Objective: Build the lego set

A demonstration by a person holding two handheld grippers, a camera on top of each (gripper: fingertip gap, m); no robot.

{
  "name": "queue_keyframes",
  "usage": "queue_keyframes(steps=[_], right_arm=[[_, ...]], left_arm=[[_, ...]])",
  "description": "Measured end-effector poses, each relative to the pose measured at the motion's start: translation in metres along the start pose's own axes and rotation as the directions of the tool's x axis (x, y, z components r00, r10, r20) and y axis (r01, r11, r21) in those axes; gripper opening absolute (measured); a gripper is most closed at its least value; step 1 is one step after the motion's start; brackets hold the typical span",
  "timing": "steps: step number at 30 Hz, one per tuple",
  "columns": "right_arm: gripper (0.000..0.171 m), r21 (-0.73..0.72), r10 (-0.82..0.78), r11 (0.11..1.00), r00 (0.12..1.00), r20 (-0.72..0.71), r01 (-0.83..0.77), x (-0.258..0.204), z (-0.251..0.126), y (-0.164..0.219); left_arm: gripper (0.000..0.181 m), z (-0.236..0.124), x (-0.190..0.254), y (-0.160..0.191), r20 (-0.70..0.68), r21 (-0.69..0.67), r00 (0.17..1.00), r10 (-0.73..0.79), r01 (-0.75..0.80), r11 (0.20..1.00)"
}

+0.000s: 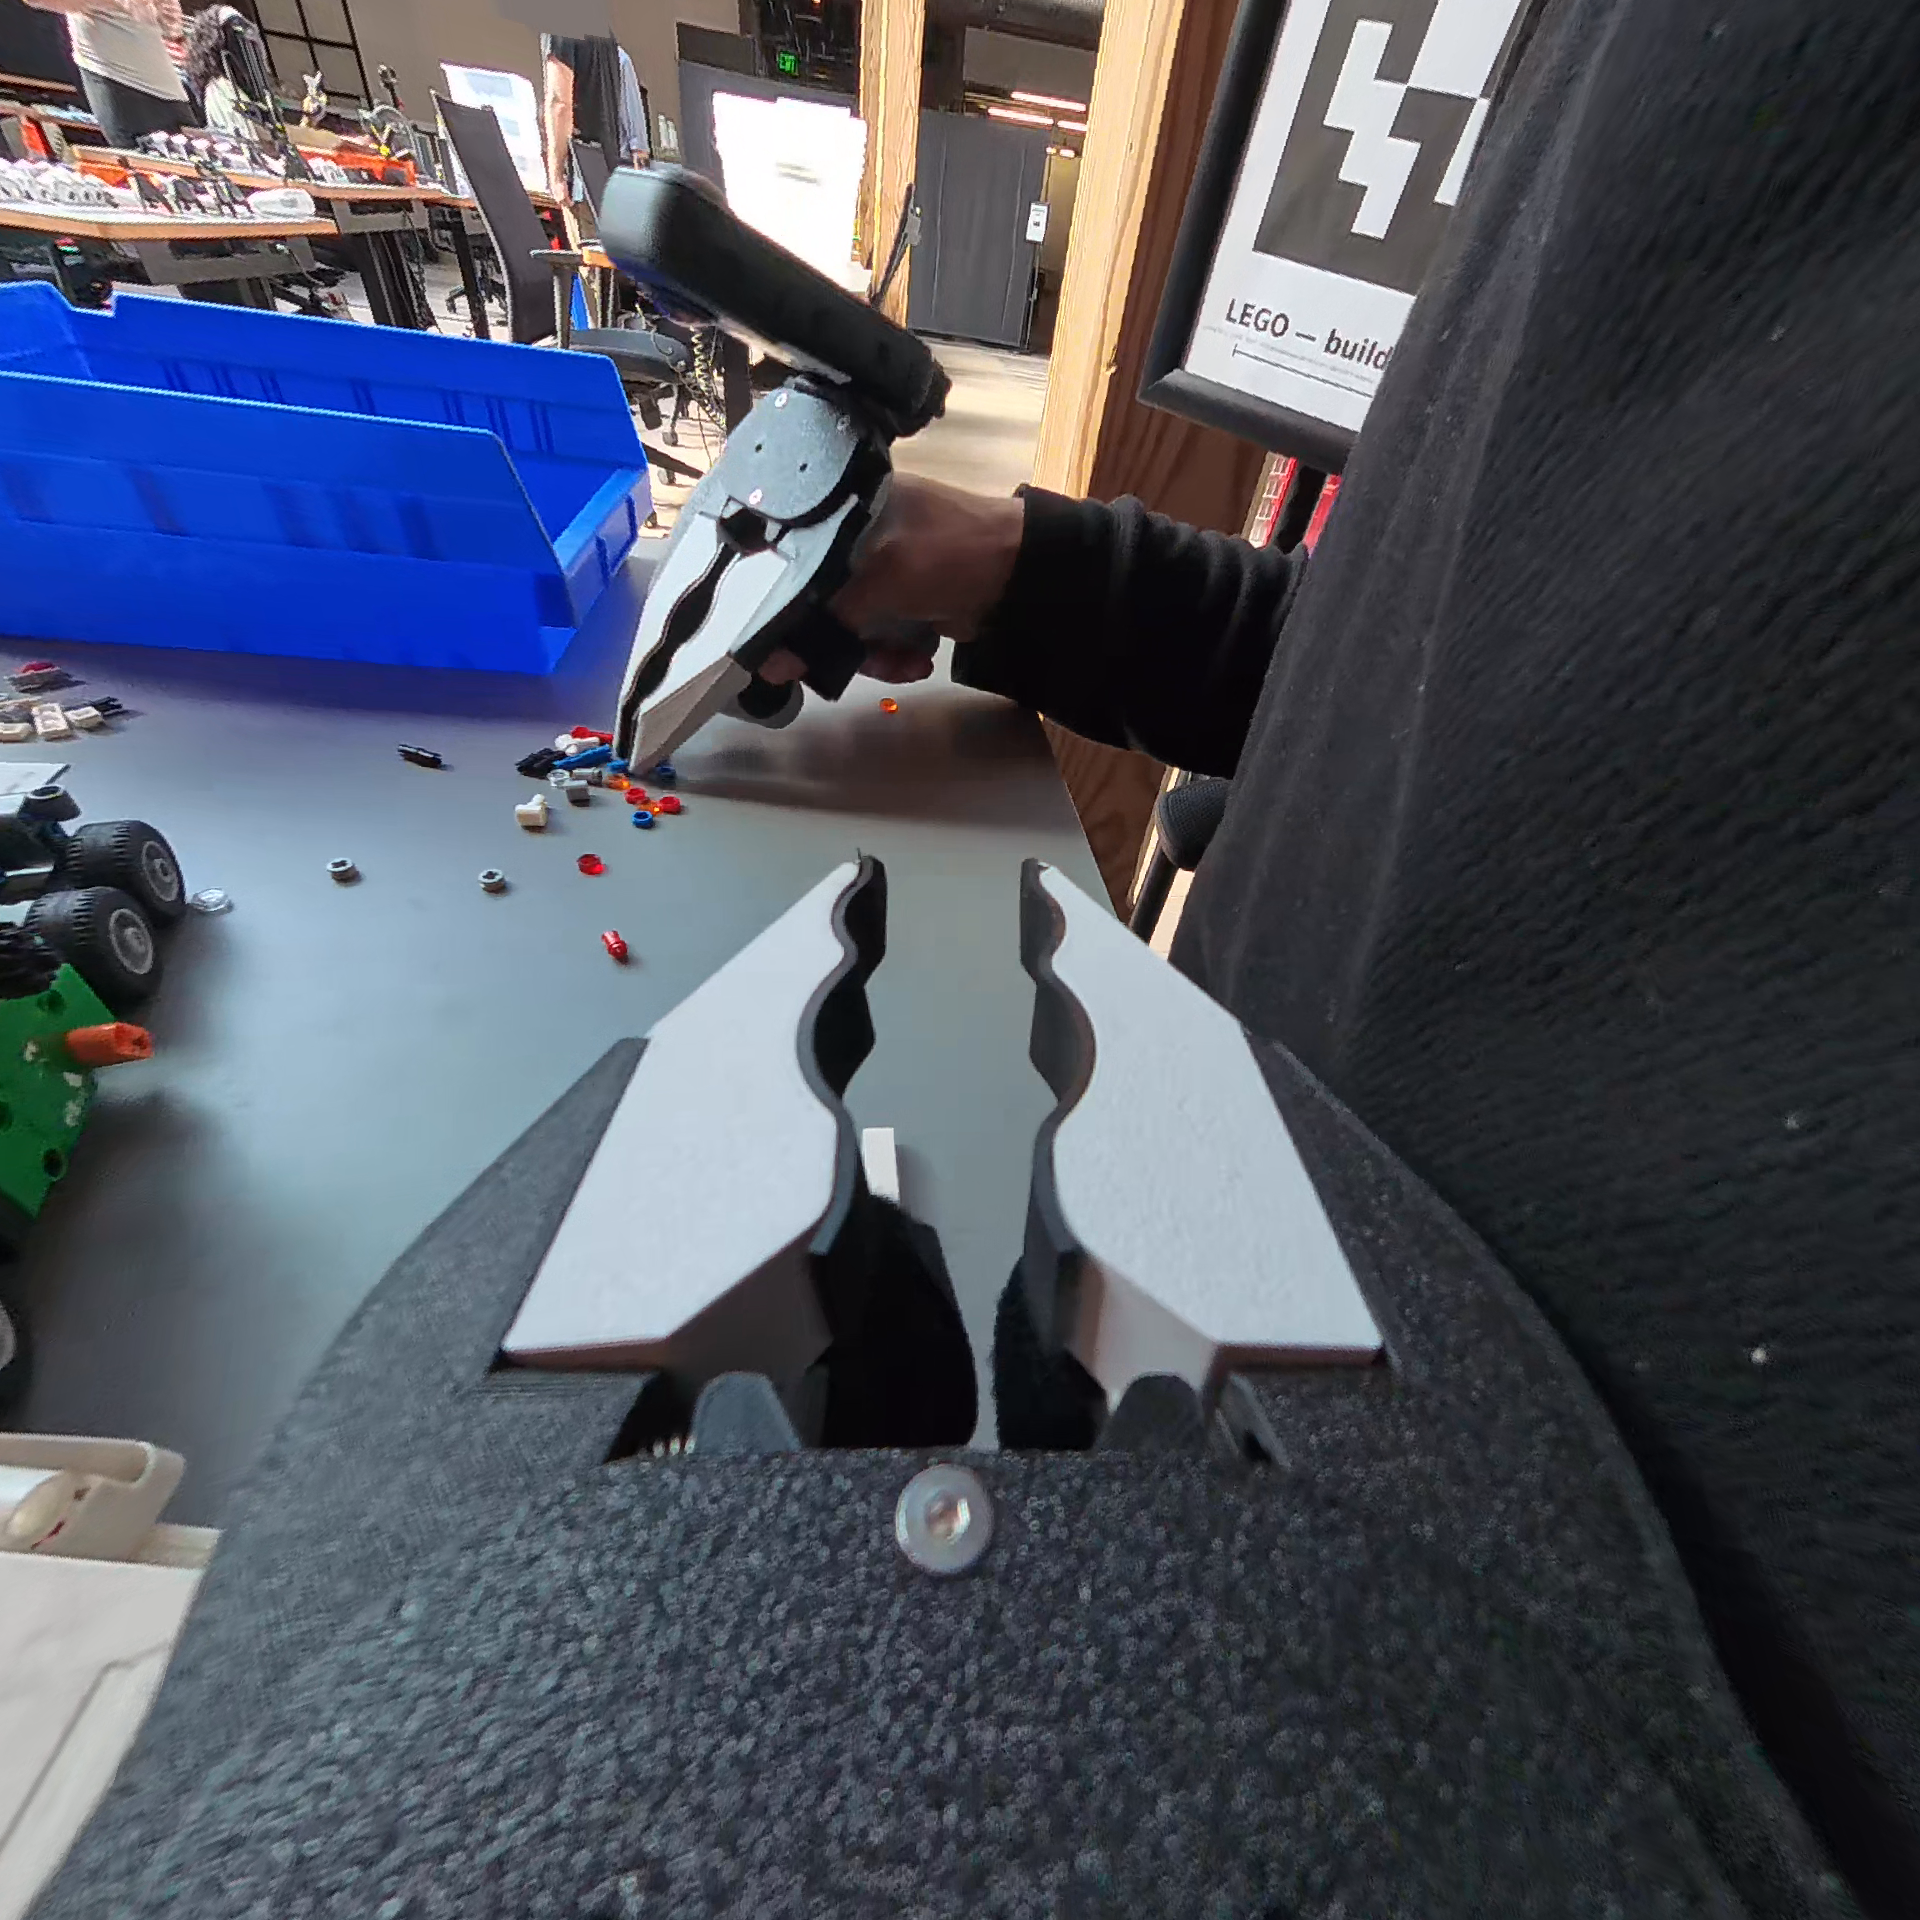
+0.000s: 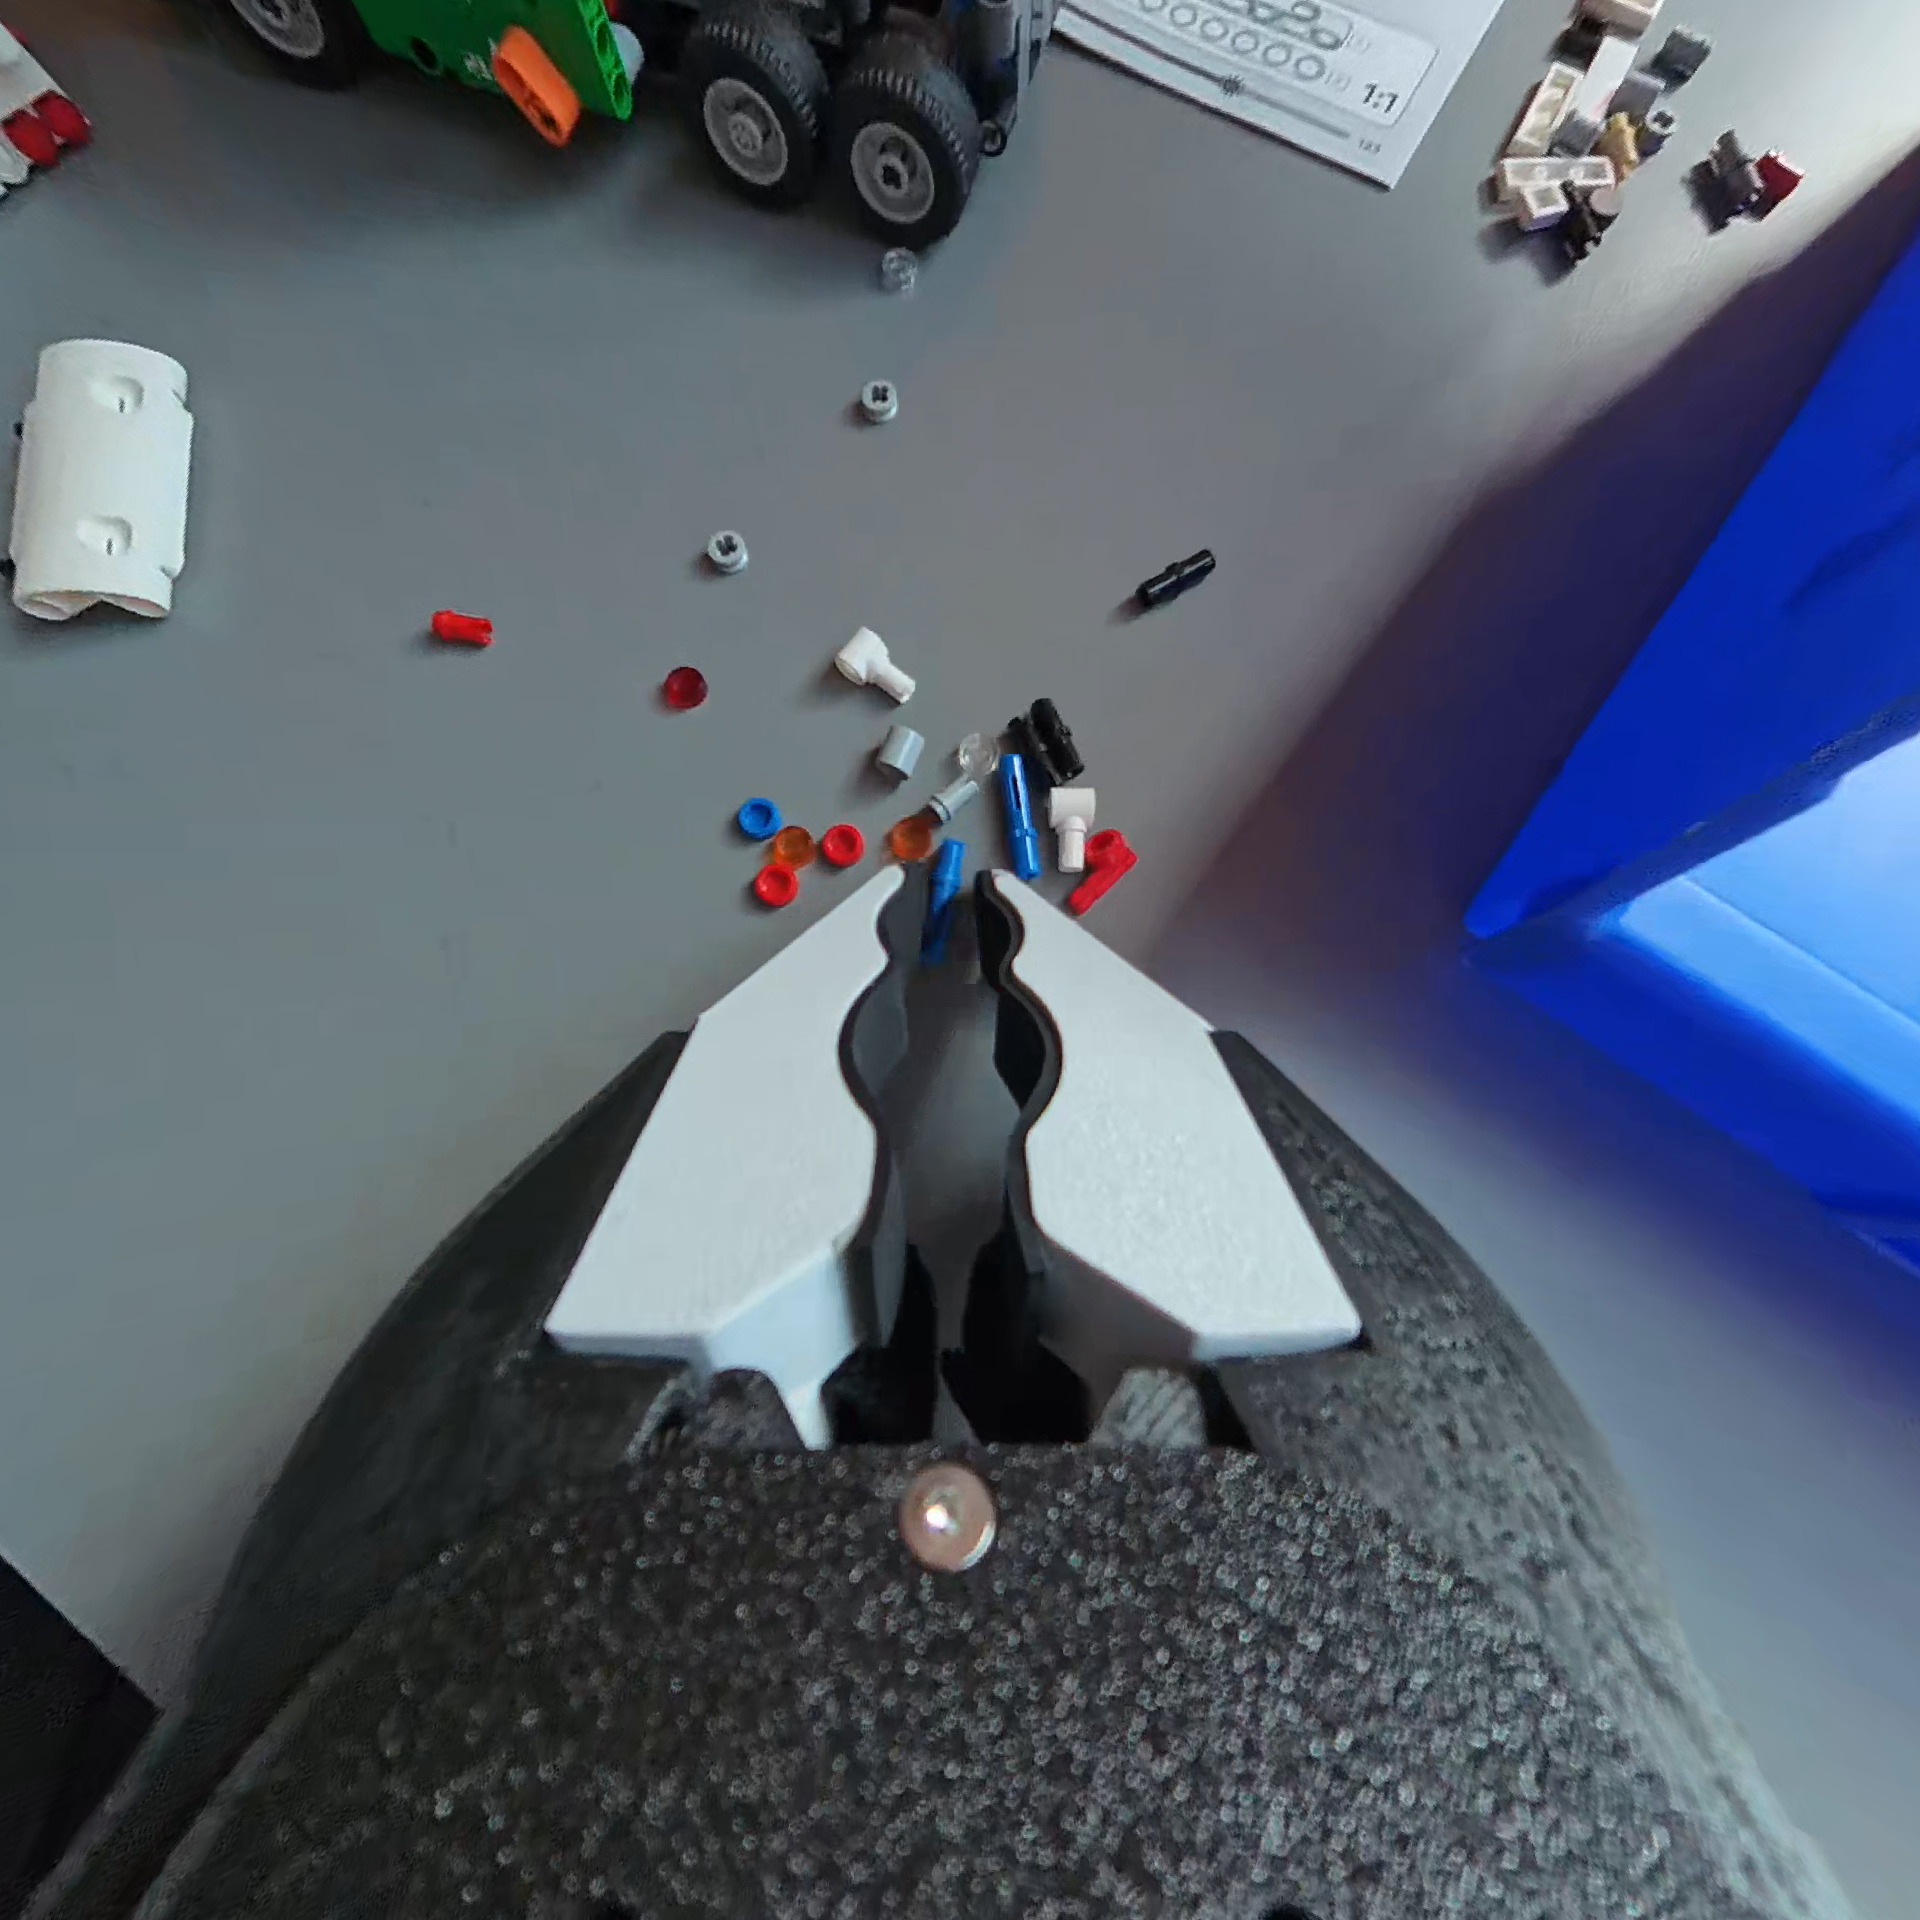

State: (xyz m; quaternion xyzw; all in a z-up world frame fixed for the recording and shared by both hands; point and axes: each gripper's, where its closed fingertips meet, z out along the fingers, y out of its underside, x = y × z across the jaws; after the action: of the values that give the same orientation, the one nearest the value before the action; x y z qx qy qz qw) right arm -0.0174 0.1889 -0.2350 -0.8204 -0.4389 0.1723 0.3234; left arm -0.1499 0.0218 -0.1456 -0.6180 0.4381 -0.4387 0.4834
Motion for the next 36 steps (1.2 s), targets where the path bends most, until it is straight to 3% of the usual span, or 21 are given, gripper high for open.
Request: queue_keyframes(steps=[4, 7, 9, 13, 20, 25, 30, 36], right_arm=[[0.004, 0.042, -0.056, 0.997, 0.998, -0.042, 0.057, -0.003, -0.009, -0.013], [0.003, 0.151, -0.144, 0.982, 0.974, 0.173, 0.118, -0.067, -0.026, -0.04], [0.003, 0.151, -0.215, 0.973, 0.921, 0.325, 0.174, -0.122, -0.022, -0.038], [0.004, 0.094, -0.296, 0.955, 0.899, 0.323, 0.28, -0.16, 0.004, -0.022], [0.005, 0.058, -0.29, 0.956, 0.907, 0.307, 0.286, -0.164, 0.015, -0.015], [0.014, 0.127, -0.257, 0.965, 0.927, 0.274, 0.23, -0.143, 0.002, -0.028], [0.01, 0.109, -0.124, 0.985, 0.986, -0.109, 0.136, -0.018, -0.016, -0.029], [0.009, 0.025, -0.121, 0.992, 0.985, -0.121, 0.125, 0.014, 0.002, -0.006]], left_arm=[[0.023, 0.0, 0.001, 0.0, -0.001, 0.001, 1.0, 0.0, 0.0, 1.0], [0.023, -0.001, 0.001, -0.001, 0.005, 0.005, 1.0, 0.004, -0.004, 1.0], [0.023, -0.001, 0.0, -0.001, 0.013, 0.008, 1.0, 0.008, -0.008, 1.0], [0.023, -0.001, 0.0, 0.0, 0.025, -0.001, 1.0, 0.005, -0.005, 1.0], [0.023, 0.001, 0.0, 0.003, 0.026, -0.019, 1.0, -0.004, 0.005, 1.0], [0.023, 0.001, 0.0, 0.003, 0.028, -0.024, 1.0, 0.001, -0.001, 1.0], [0.024, 0.001, 0.0, 0.004, 0.026, -0.026, 1.0, -0.001, 0.002, 1.0], [0.024, 0.002, 0.001, 0.004, 0.021, -0.028, 1.0, -0.001, 0.001, 1.0]])
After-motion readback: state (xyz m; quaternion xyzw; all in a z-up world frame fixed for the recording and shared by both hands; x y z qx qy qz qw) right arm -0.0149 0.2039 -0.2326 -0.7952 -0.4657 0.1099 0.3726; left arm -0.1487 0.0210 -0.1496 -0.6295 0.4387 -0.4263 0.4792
